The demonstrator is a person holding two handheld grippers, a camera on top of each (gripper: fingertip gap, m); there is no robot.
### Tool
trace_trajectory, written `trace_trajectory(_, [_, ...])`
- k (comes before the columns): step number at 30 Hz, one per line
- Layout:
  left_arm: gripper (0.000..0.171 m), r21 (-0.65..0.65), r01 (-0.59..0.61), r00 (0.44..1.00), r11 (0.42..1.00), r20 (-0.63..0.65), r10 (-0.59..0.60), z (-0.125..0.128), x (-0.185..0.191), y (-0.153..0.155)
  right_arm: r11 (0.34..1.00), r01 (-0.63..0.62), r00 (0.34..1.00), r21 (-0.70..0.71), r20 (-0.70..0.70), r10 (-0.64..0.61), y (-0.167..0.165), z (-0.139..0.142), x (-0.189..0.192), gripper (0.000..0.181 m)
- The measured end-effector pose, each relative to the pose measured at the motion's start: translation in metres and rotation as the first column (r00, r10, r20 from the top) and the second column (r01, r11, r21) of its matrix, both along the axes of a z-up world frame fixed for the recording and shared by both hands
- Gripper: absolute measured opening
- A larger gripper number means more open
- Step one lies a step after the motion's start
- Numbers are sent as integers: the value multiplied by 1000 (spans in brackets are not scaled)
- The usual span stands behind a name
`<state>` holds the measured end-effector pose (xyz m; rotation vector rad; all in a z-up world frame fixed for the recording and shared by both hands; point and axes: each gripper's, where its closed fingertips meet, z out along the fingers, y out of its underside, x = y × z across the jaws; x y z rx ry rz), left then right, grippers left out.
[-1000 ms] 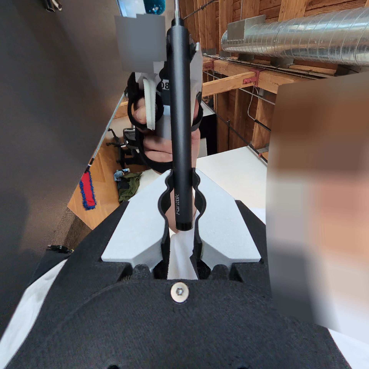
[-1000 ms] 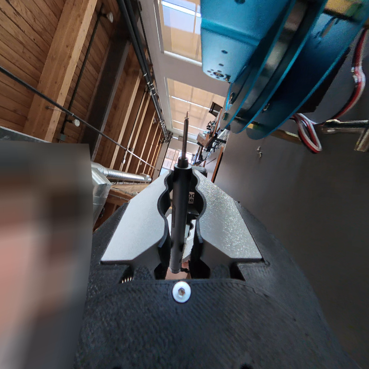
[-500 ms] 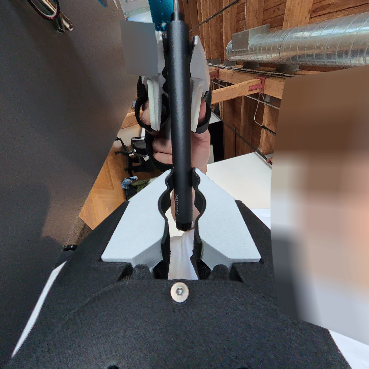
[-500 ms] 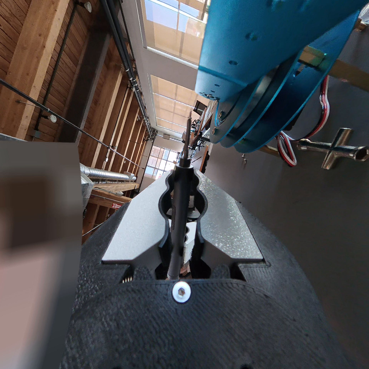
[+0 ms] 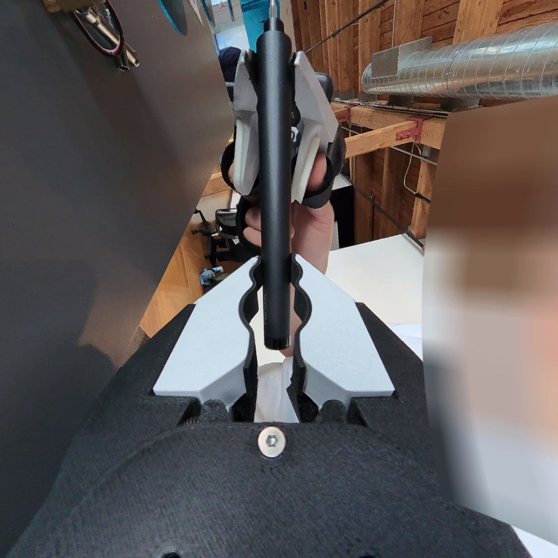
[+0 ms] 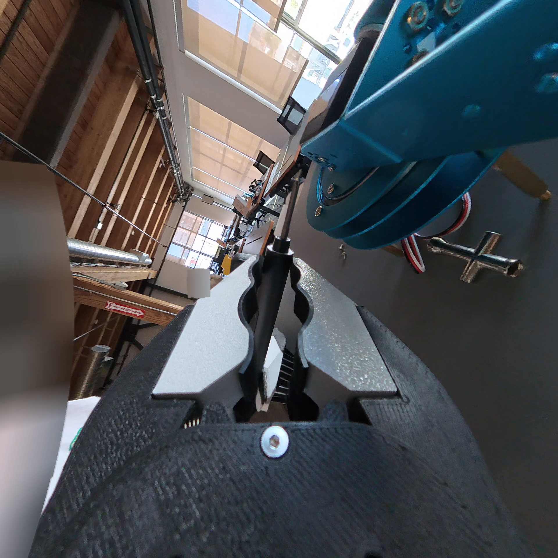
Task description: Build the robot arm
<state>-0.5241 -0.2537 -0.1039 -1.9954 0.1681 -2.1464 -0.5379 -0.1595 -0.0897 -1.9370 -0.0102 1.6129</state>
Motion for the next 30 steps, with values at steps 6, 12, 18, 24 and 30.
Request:
trace_trajectory(6, [16, -20, 10, 1000, 1000, 17, -10, -1, 2, 3, 1000, 12, 999, 18, 43, -13, 3, -2, 1, 17])
trace_trajectory(12, [16, -20, 22, 1000, 1000, 22, -22, 0, 5, 5, 1000, 19, 998, 23, 54, -21, 6, -2, 3, 17])
trace_trajectory(18, [16, -26, 34, 999, 999, 30, -34, 0, 7, 5, 999, 22, 998, 23, 52, -23, 7, -3, 4, 17])
trace_trajectory(24, [16, -26, 33, 999, 999, 34, -32, 1, 7, 4, 999, 23, 998, 33, 54, -24, 6, -2, 5, 17])
trace_trajectory(30, [16, -27, 26, 999, 999, 39, -25, 1, 7, 6, 999, 26, 998, 37, 55, -28, 8, -2, 5, 17])
